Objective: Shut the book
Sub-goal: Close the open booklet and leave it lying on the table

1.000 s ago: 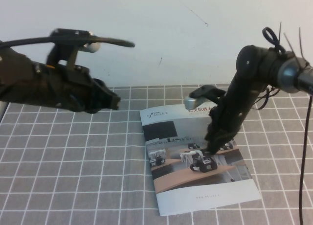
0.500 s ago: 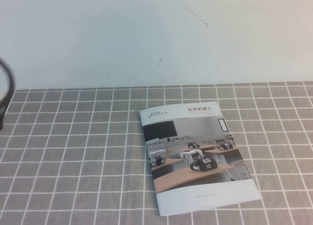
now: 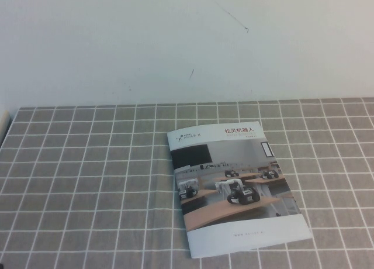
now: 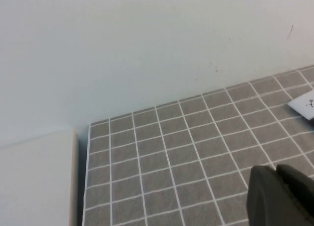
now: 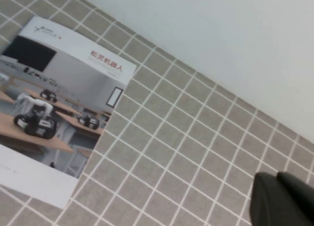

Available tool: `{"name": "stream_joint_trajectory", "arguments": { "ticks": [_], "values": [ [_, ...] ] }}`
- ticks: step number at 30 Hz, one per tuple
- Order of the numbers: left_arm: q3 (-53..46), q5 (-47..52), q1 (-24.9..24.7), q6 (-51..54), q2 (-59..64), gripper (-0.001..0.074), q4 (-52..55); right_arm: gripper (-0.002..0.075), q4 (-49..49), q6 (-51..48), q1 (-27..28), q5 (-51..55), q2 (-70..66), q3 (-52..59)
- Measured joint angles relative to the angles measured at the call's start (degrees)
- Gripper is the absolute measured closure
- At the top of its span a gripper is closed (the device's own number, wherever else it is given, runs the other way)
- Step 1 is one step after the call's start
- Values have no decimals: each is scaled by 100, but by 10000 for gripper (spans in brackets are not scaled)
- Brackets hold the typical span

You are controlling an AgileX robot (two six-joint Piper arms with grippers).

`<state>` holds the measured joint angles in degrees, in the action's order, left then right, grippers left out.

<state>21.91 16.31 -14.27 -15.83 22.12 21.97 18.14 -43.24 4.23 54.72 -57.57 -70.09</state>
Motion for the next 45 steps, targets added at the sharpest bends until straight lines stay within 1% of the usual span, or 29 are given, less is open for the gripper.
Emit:
{"name": "stream_joint_trajectory", "arguments": {
  "ticks": [5, 8, 11, 14, 17, 20, 25, 29, 33, 45],
  "values": [
    [-379, -25, 0, 0, -259, 739, 10, 729, -99, -3, 0, -1252, 1677, 1759],
    [-403, -48, 0, -15, -283, 739, 10, 729, -99, -3, 0, -1763, 2631, 2656],
    [-403, -78, 0, -26, -283, 739, 10, 729, -99, 53, 0, -1898, 3427, 3402],
    [-403, -92, 0, -108, -283, 739, 10, 729, -99, 328, 0, -1863, 3897, 3808],
    [-403, -111, 0, -130, -283, 739, 10, 729, -99, 547, 0, -1865, 4130, 4064],
    [-475, -185, 0, -139, -283, 739, 10, 729, -99, 561, 0, -1865, 4204, 4358],
    [-804, -710, 0, -170, -283, 739, 10, 729, -79, 561, 0, -1913, 4217, 4771],
    [-925, -975, 0, -157, -283, 739, 32, 729, 9, 576, 0, -1804, 4217, 4831],
    [-925, -996, 0, -148, -283, 739, 104, 729, 117, 576, 0, -1650, 4217, 4831],
    [-936, -1022, 0, -256, -283, 739, 125, 729, 180, 576, 0, -1640, 4217, 4831]
  ]
}}
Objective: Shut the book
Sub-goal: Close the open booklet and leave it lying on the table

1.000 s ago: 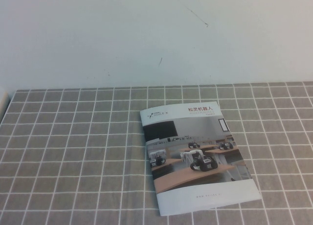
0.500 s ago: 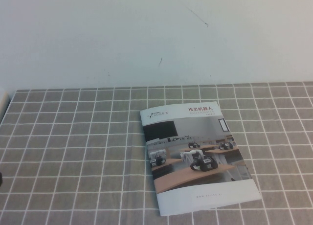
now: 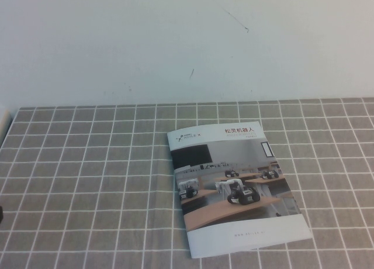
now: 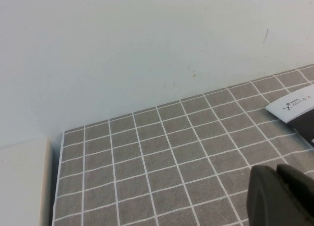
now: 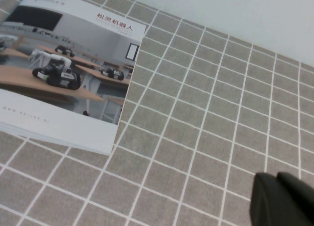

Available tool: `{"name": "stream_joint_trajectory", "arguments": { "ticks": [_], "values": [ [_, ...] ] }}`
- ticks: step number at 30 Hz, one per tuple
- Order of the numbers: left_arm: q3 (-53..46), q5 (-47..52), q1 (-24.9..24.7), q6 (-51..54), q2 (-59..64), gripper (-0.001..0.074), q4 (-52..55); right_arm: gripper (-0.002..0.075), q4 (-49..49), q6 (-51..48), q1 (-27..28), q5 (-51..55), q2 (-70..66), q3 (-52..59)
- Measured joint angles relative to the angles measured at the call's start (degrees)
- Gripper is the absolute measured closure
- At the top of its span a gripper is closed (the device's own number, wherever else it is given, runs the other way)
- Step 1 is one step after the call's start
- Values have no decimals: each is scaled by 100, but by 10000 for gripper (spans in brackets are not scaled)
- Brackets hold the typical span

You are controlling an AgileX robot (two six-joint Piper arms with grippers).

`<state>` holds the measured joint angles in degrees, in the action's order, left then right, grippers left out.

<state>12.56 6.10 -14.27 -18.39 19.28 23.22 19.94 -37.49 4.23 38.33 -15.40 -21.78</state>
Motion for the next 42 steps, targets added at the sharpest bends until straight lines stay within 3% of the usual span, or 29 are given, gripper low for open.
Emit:
{"name": "stream_joint_trajectory", "arguments": {
  "ticks": [19, 29, 35, 42],
  "values": [
    [-13, 181, 39, -713, -35, 739, -114, 729, 8, 13, 0, 0, 0, 0],
    [-623, 312, 1090, 1209, -1032, 739, -1859, 729, 8, 26, 0, 0, 0, 0],
    [-1333, 1090, 1234, 1332, -1928, 739, -2218, 729, 8, 26, 0, 0, 0, 0],
    [-1346, 1235, 1234, 1611, -1978, 739, -2322, 729, 47, 26, 0, 136, 0, 0]
  ]
}}
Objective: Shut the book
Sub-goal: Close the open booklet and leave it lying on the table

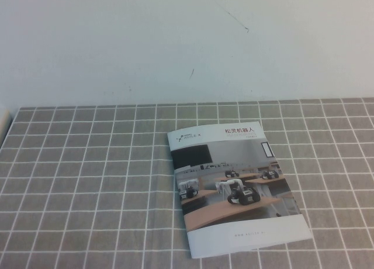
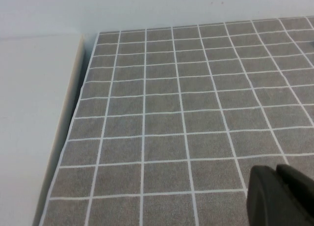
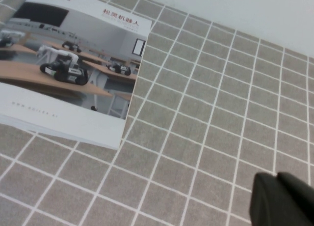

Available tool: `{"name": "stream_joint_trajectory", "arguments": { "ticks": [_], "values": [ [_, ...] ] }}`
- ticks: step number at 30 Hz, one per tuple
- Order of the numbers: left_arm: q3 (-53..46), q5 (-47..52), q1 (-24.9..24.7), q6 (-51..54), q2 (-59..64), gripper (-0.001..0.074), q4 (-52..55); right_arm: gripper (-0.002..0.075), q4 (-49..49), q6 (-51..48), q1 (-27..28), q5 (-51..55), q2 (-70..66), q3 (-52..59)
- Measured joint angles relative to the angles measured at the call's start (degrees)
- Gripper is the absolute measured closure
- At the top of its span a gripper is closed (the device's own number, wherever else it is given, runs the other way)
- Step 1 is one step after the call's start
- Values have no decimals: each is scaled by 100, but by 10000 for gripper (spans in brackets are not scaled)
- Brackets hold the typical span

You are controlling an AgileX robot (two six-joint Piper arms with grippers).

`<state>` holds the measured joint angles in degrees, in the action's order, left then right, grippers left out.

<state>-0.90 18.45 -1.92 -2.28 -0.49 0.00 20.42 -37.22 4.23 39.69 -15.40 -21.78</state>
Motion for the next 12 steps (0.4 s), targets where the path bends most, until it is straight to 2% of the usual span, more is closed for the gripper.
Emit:
{"name": "stream_joint_trajectory", "arguments": {
  "ticks": [12],
  "values": [
    [0, 0, 0, 10, 0, 739, 0, 729, 9, 0, 0, 83, 0, 0]
  ]
}}
